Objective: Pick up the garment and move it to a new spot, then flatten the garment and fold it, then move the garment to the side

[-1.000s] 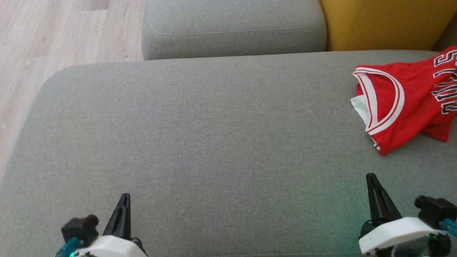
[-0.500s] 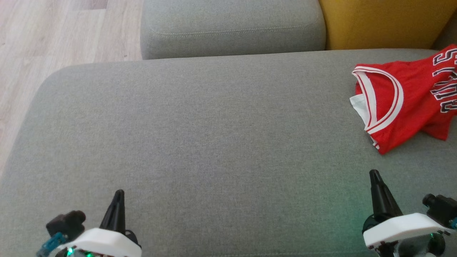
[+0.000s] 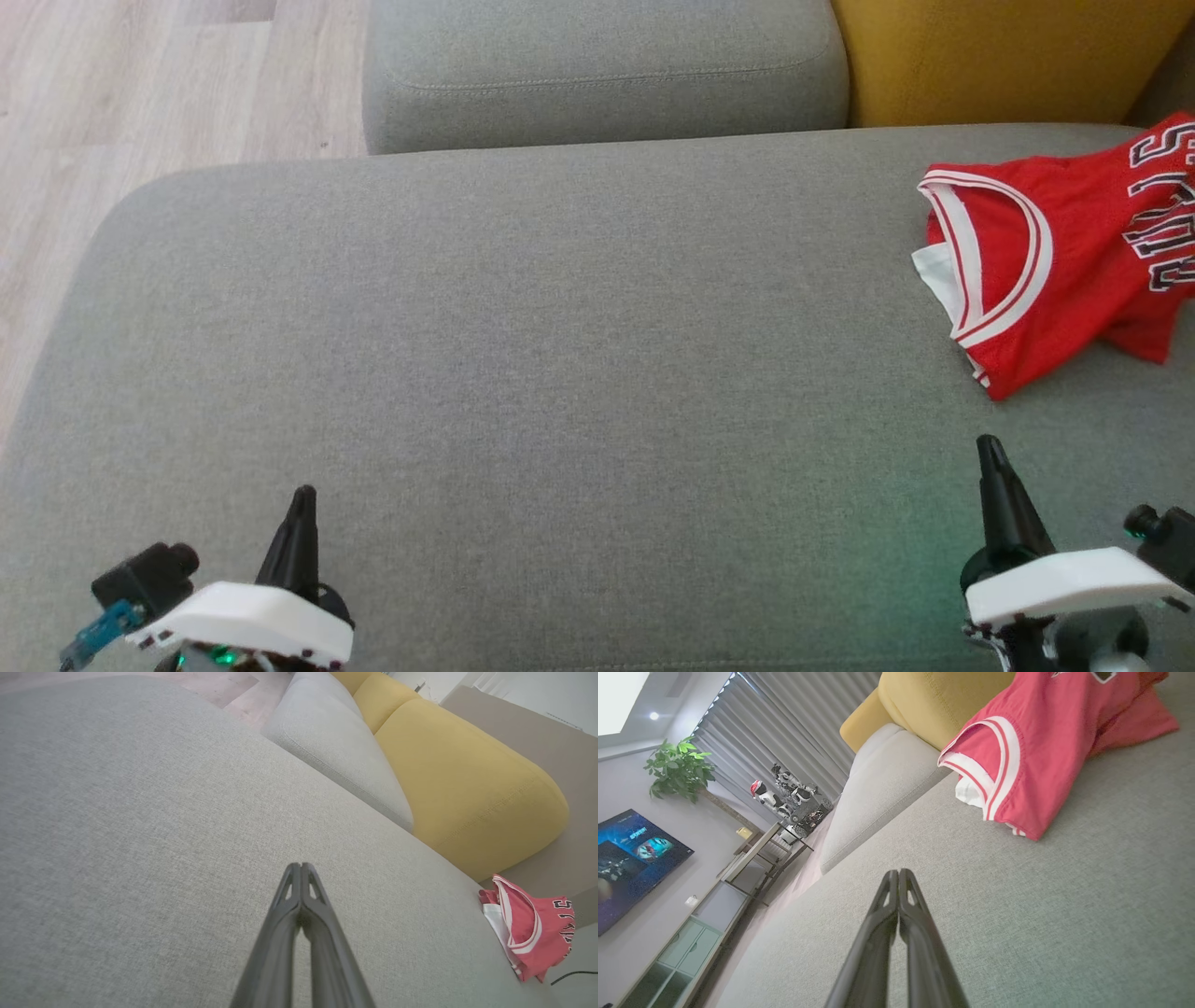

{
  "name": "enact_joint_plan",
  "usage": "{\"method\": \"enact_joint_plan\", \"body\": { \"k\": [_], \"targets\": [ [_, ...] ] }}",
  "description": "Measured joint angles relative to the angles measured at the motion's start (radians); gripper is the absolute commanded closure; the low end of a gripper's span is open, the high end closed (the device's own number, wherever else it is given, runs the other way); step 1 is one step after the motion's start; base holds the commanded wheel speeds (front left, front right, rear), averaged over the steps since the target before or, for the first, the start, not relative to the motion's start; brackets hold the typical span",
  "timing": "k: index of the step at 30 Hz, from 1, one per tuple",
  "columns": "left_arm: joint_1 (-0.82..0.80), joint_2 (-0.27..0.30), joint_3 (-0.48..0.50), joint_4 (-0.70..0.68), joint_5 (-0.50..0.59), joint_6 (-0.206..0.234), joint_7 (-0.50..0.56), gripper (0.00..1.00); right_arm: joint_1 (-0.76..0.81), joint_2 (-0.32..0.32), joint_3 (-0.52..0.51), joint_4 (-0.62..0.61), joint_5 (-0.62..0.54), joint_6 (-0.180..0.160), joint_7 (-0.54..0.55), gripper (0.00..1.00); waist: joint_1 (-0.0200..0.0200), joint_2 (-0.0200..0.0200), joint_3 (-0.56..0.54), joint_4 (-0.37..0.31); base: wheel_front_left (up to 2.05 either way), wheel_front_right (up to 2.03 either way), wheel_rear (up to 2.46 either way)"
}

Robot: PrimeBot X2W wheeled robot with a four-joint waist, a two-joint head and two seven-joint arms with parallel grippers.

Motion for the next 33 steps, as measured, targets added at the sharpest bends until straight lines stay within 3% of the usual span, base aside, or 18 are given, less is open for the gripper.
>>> {"method": "enact_joint_plan", "body": {
  "k": [33],
  "targets": [
    [-0.062,-0.04,0.092,0.032,-0.366,-0.078,0.088,1.0,-0.056,-0.002,-0.029,0.064,0.383,0.0,0.015,1.0,0.0,0.0,0.008,-0.01,0.0,0.0,0.0]
  ]
}}
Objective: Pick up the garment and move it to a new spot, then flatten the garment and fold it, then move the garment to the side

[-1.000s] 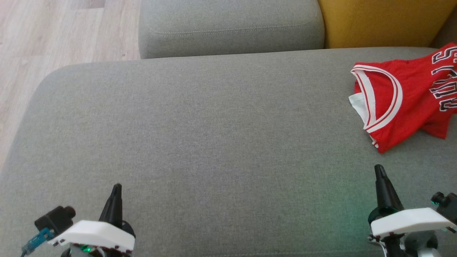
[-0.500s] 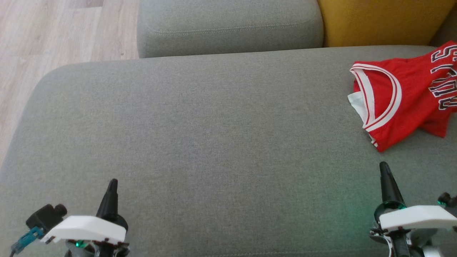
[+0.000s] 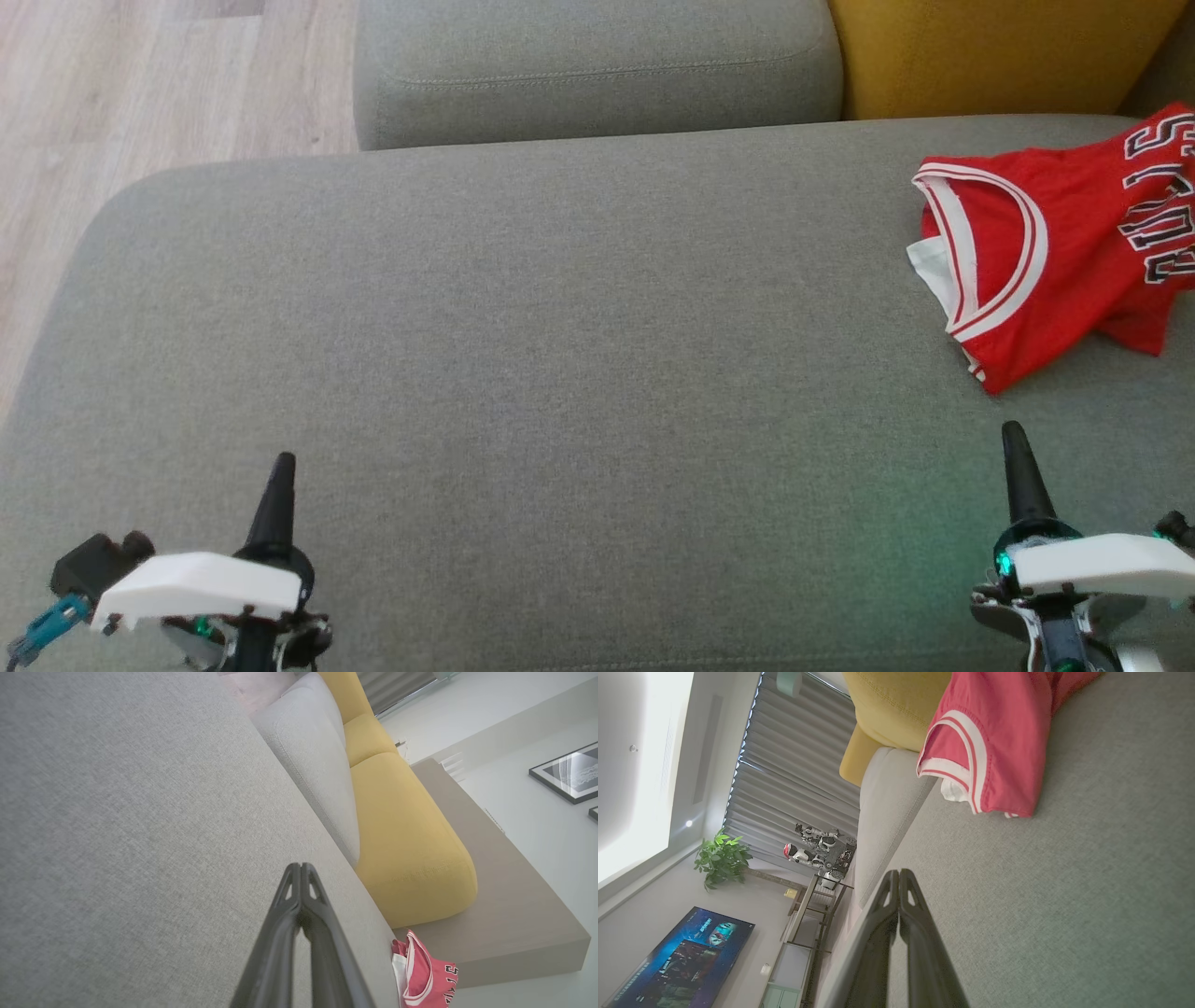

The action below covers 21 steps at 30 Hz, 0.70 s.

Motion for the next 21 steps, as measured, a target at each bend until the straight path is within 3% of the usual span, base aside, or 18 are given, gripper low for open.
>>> {"method": "enact_joint_plan", "body": {
  "k": [21],
  "targets": [
    [-0.035,-0.031,0.064,0.023,-0.23,-0.043,0.058,1.0,-0.039,-0.001,-0.024,0.043,0.243,0.0,0.012,1.0,0.0,0.0,0.005,-0.006,0.0,0.0,0.0]
  ]
}}
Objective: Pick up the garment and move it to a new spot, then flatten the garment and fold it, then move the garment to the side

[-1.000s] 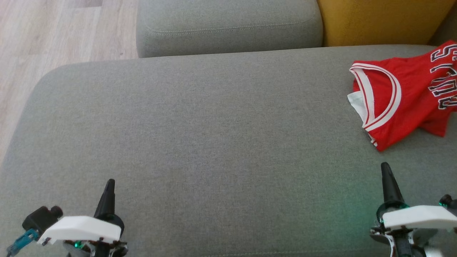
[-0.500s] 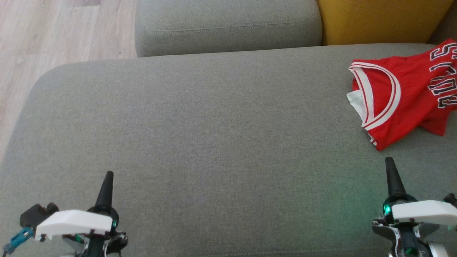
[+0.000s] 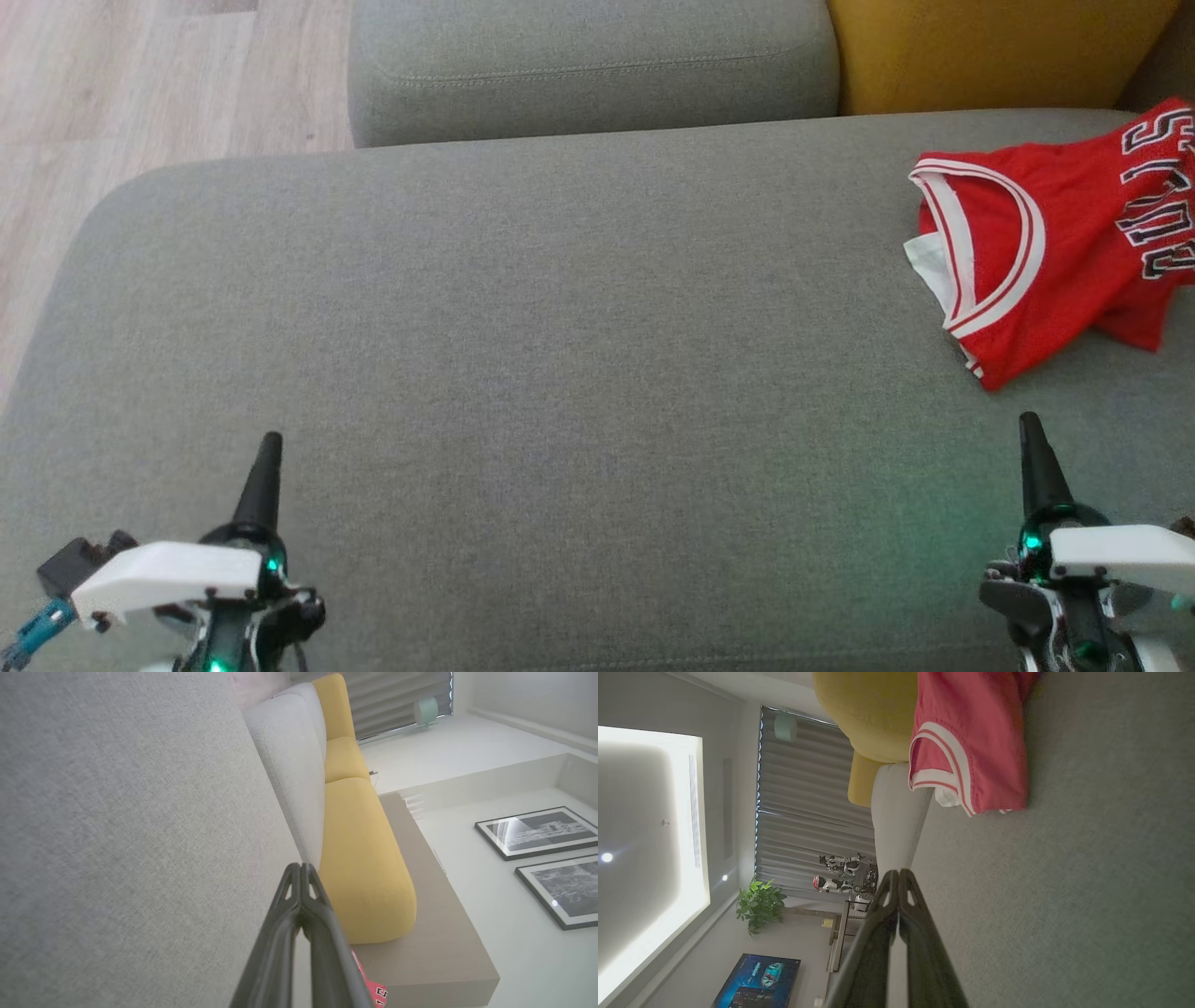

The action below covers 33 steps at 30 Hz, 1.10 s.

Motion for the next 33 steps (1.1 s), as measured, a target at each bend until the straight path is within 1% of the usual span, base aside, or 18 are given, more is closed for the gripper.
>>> {"method": "enact_joint_plan", "body": {
  "k": [7,11,13,24,33],
  "targets": [
    [-0.005,-0.006,0.014,0.006,-0.078,-0.018,0.018,1.0,-0.027,0.0,-0.005,0.012,0.078,0.0,0.007,1.0,0.0,0.0,0.002,-0.002,0.0,0.0,0.0],
    [-0.012,-0.01,0.03,0.008,-0.108,-0.019,0.028,1.0,-0.035,-0.001,-0.009,0.018,0.115,0.0,0.007,1.0,0.0,0.0,0.002,-0.003,0.0,0.0,0.0],
    [-0.021,-0.011,0.039,0.009,-0.131,-0.029,0.035,1.0,-0.037,-0.001,-0.011,0.02,0.136,0.0,0.007,1.0,0.0,0.0,0.003,-0.004,0.0,0.0,0.0],
    [-0.043,-0.03,0.073,0.018,-0.248,-0.053,0.065,1.0,-0.049,-0.001,-0.028,0.045,0.261,0.0,0.016,1.0,0.0,0.0,0.005,-0.007,0.0,0.0,0.0],
    [-0.045,-0.033,0.074,0.018,-0.257,-0.053,0.068,1.0,-0.063,-0.001,-0.031,0.046,0.269,0.0,0.017,1.0,0.0,0.0,0.005,-0.007,0.0,0.0,0.0]
  ]
}}
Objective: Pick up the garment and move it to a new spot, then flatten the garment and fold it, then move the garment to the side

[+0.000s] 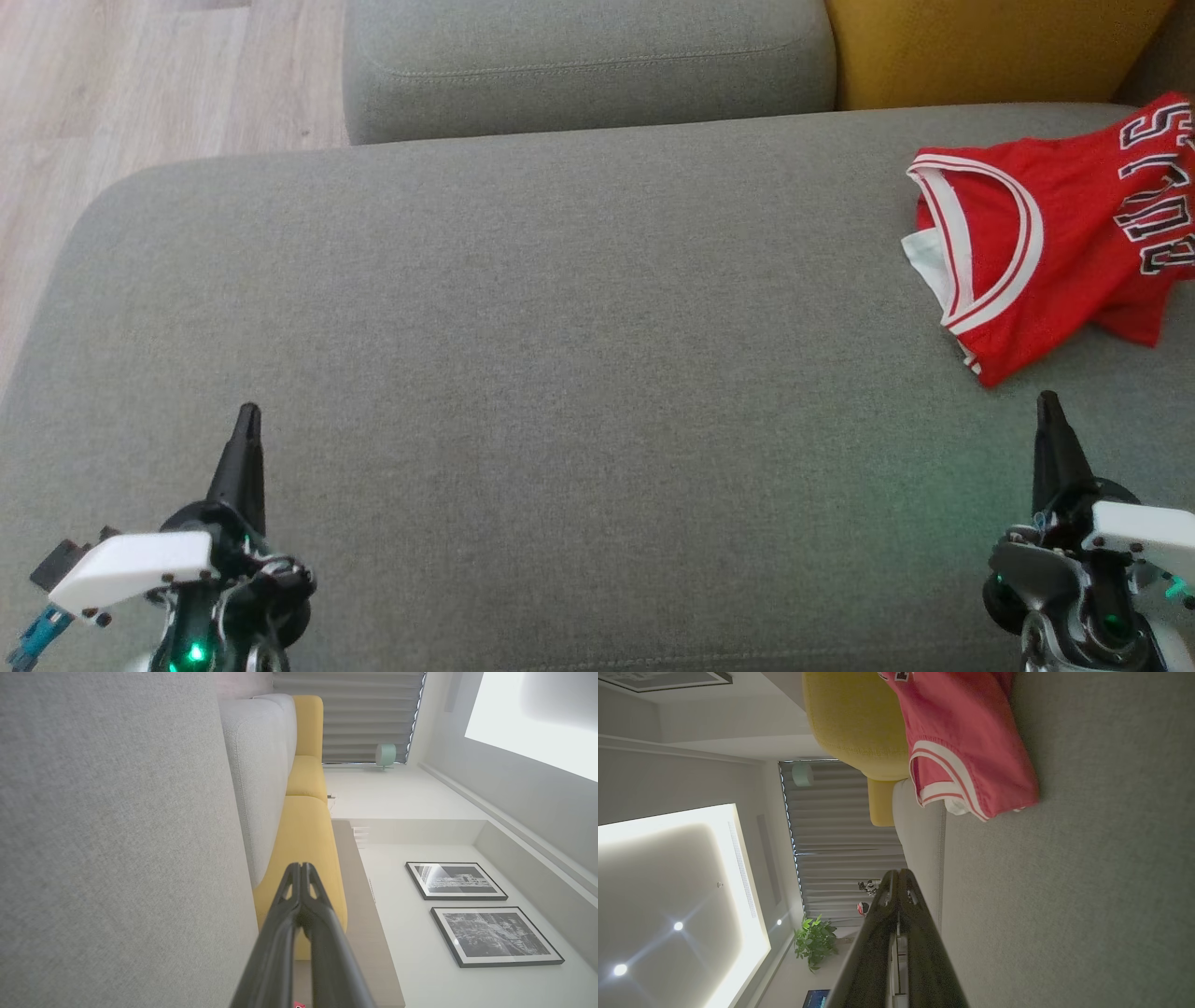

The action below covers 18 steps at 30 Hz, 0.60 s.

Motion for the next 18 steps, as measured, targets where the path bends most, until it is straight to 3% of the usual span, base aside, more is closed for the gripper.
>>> {"method": "enact_joint_plan", "body": {
  "k": [18],
  "targets": [
    [0.0,-0.002,0.003,0.0,0.0,0.0,0.005,1.0,0.0,0.0,-0.005,0.0,0.0,0.0,0.008,1.0,0.0,0.0,0.0,0.0,0.0,0.0,0.0]
  ]
}}
